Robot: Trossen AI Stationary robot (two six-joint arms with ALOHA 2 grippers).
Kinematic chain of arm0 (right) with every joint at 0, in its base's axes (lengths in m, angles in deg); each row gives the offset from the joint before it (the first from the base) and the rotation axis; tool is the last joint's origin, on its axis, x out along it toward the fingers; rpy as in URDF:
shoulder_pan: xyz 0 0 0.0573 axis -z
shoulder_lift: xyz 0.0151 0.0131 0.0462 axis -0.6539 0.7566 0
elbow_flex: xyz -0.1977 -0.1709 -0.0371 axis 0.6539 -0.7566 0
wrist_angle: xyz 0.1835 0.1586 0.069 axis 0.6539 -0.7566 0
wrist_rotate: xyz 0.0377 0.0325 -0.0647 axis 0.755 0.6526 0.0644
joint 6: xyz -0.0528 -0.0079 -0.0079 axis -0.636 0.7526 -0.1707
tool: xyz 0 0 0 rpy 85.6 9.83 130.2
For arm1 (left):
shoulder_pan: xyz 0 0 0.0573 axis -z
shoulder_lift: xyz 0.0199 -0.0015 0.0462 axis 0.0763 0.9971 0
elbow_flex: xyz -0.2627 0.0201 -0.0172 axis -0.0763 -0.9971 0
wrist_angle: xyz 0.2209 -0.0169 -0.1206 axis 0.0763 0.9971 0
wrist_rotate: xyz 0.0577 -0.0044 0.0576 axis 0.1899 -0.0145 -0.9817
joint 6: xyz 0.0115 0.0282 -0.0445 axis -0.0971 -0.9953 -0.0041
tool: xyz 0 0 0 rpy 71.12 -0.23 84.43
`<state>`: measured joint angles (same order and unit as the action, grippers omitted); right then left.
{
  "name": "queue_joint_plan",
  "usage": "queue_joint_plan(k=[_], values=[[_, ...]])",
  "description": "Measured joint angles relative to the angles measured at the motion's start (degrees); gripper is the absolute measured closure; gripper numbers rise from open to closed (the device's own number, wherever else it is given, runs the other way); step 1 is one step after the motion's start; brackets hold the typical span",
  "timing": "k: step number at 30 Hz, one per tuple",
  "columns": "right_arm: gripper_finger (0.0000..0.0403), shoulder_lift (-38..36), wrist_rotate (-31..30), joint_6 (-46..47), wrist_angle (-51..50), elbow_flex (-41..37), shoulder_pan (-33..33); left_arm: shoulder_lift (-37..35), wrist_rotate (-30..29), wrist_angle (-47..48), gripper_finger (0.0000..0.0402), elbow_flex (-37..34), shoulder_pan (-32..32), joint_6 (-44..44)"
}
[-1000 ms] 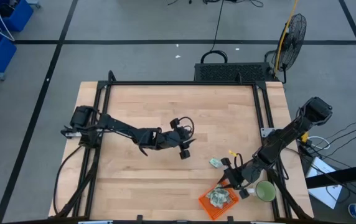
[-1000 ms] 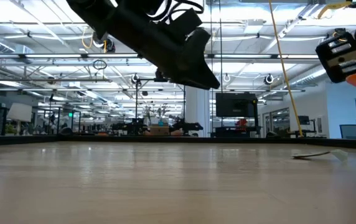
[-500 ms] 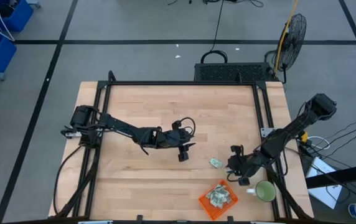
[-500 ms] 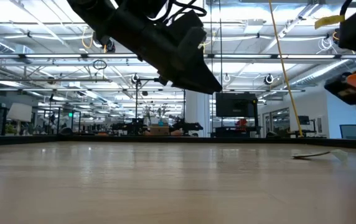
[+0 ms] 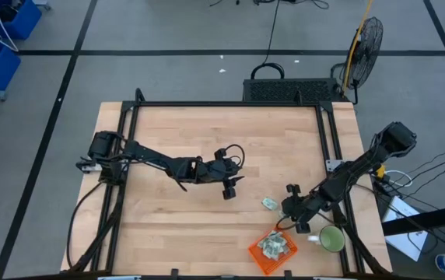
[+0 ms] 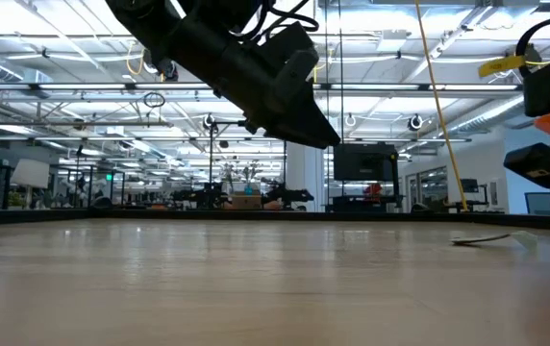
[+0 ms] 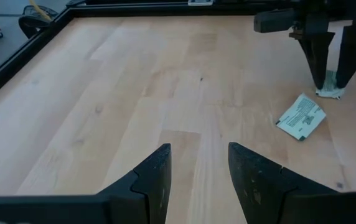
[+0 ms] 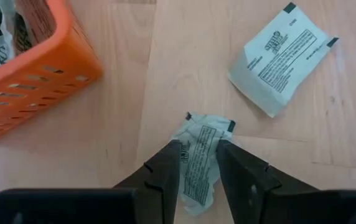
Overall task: Pick and place Stevia / Truvia into bins
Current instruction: Put the stevia packet into the orange bin
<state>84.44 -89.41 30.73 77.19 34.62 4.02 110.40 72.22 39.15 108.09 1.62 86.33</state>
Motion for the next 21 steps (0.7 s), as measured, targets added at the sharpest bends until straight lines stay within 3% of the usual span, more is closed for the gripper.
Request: queue_joint_plan(k=[6,13,21], values=[[0.0307,0.04,-0.89,-1.39,-1.02,-0.01,0.06,0.0,0.0,0.04,0.0236,0.0,-0.03,-0.68],[0.0394,-0.61,-0.69,-2.31,1.1,-0.21,0.09,0.0,-0.02,0.04,0.0236,0.0,-0.04,-0.7],[0.04,-6.56,-2.64,-3.05,-0.94,2.22,0.1,0.0,-0.02,0.13,0.0236,0.0,-0.04,-0.72]])
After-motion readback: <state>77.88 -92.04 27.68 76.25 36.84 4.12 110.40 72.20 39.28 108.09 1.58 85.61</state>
